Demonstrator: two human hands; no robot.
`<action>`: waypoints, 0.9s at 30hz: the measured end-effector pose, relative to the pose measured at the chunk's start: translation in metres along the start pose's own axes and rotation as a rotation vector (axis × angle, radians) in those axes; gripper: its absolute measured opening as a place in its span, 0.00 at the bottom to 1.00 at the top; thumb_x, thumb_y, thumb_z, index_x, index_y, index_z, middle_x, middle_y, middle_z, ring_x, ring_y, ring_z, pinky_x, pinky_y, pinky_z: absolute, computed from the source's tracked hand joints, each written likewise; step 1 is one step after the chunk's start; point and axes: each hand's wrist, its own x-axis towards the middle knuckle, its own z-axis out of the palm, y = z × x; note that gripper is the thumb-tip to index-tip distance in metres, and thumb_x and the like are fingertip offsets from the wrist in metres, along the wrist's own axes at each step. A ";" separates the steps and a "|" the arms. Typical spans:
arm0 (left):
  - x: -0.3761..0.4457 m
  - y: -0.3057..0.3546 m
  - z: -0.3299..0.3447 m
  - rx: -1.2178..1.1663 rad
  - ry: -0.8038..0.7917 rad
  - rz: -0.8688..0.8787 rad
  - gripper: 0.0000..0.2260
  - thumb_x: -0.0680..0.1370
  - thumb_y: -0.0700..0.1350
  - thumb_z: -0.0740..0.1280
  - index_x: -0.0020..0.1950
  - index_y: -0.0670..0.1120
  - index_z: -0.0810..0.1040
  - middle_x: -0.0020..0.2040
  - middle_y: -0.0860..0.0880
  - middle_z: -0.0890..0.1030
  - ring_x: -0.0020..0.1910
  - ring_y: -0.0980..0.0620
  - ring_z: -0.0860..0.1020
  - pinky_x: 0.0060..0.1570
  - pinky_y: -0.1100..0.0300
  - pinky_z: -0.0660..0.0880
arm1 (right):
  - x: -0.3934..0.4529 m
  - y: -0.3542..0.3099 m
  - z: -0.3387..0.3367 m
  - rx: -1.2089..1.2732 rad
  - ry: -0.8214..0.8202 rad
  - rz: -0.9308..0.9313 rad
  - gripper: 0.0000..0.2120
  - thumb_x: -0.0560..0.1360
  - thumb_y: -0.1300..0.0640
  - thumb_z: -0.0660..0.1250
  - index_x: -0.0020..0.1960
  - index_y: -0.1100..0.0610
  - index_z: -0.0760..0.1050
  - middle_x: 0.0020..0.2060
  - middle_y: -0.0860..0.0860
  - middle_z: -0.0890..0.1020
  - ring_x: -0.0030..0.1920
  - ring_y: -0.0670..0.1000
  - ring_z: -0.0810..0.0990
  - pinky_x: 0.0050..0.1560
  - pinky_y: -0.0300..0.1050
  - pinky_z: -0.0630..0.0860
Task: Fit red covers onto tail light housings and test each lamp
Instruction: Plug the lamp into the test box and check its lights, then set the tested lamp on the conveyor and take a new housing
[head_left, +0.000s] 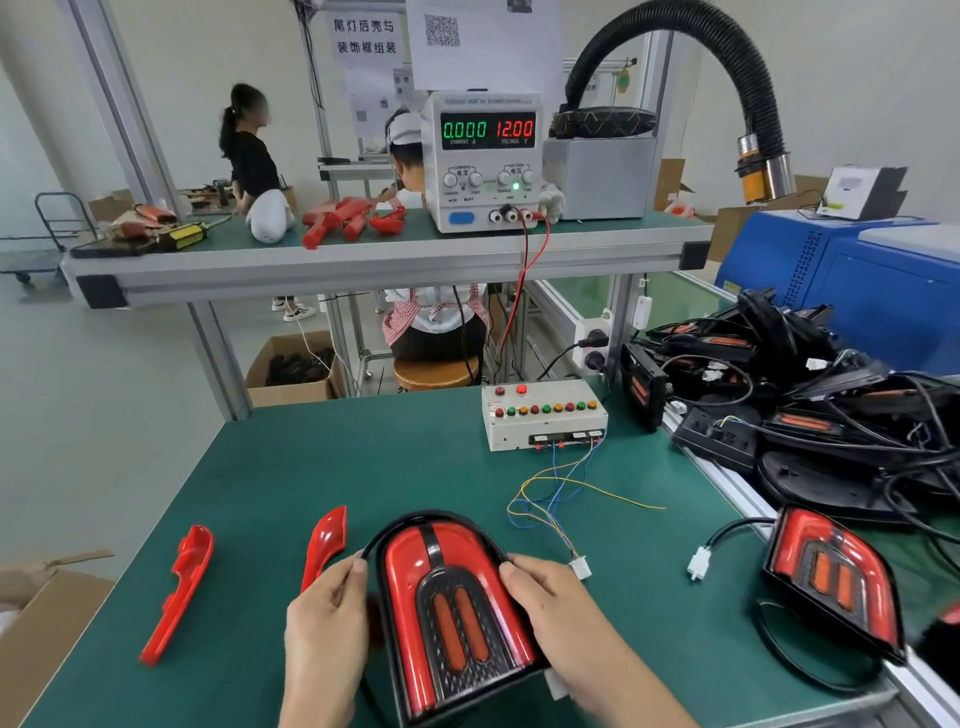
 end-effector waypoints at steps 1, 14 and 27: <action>0.000 0.005 0.001 -0.009 -0.030 0.000 0.08 0.82 0.44 0.69 0.47 0.52 0.86 0.40 0.55 0.86 0.46 0.55 0.83 0.48 0.56 0.77 | -0.005 -0.003 -0.003 0.006 -0.010 -0.010 0.18 0.84 0.48 0.59 0.51 0.61 0.80 0.41 0.59 0.82 0.41 0.54 0.80 0.47 0.49 0.77; -0.049 0.034 0.055 -0.277 -0.407 -0.067 0.11 0.81 0.38 0.67 0.43 0.42 0.88 0.41 0.37 0.86 0.40 0.44 0.82 0.46 0.58 0.79 | -0.055 -0.033 -0.048 0.200 0.320 -0.158 0.15 0.85 0.52 0.60 0.52 0.52 0.85 0.46 0.60 0.87 0.43 0.59 0.86 0.51 0.56 0.84; -0.111 0.082 0.132 -0.228 -0.775 -0.129 0.23 0.86 0.59 0.53 0.61 0.46 0.83 0.54 0.44 0.87 0.55 0.41 0.84 0.55 0.45 0.80 | -0.084 -0.038 -0.108 -0.153 0.864 -0.317 0.18 0.85 0.47 0.56 0.39 0.46 0.74 0.29 0.44 0.77 0.29 0.42 0.71 0.30 0.35 0.68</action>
